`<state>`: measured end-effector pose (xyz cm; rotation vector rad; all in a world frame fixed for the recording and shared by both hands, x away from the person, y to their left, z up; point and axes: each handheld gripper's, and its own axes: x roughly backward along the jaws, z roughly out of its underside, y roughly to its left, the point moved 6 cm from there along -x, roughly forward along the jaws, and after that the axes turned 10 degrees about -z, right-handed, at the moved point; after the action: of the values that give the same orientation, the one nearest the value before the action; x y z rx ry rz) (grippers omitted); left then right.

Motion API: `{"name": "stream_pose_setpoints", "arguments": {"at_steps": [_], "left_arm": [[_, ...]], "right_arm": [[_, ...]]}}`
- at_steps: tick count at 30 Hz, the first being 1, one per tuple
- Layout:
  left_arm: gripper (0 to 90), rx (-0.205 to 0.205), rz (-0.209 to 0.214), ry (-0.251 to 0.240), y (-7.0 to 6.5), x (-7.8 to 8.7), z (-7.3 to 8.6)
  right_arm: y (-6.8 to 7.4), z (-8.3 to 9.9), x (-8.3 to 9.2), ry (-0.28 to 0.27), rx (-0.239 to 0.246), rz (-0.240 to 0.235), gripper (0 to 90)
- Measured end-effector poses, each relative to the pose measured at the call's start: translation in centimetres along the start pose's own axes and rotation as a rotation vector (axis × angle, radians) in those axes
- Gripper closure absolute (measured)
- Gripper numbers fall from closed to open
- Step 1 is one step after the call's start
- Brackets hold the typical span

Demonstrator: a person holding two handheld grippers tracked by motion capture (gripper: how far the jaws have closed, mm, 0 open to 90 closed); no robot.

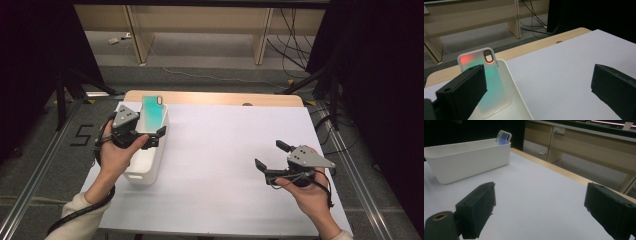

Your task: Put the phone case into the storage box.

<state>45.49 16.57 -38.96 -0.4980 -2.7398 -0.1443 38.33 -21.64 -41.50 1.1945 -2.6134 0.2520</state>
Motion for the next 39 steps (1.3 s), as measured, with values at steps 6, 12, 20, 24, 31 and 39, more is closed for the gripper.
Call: {"name": "stream_pose_setpoints", "arguments": {"at_steps": [6,12,20,24,31,39], "left_arm": [[0.0,-0.014,0.017,0.004,-0.2,0.8,0.6],[0.0,-0.023,0.045,0.001,-0.8,1.7,1.4],[0.0,-0.018,0.093,-0.012,-1.6,2.9,2.2],[0.0,-0.019,0.115,-0.032,-2.0,3.4,2.5],[0.0,-0.041,0.157,-0.043,-2.7,4.5,3.3],[0.0,-0.033,0.197,-0.040,-3.2,5.5,4.6]], "right_arm": [[-0.1,0.0,0.0,-0.008,-0.003,0.005,11.1],[-0.1,0.0,0.0,-0.008,-0.001,0.005,11.1],[0.0,0.0,0.0,-0.006,-0.003,0.003,11.1],[0.0,0.0,0.0,-0.005,-0.007,-0.001,11.1],[0.2,0.0,0.0,-0.002,-0.021,-0.006,11.1],[0.2,0.2,-0.1,0.003,-0.031,-0.027,11.2]]}}
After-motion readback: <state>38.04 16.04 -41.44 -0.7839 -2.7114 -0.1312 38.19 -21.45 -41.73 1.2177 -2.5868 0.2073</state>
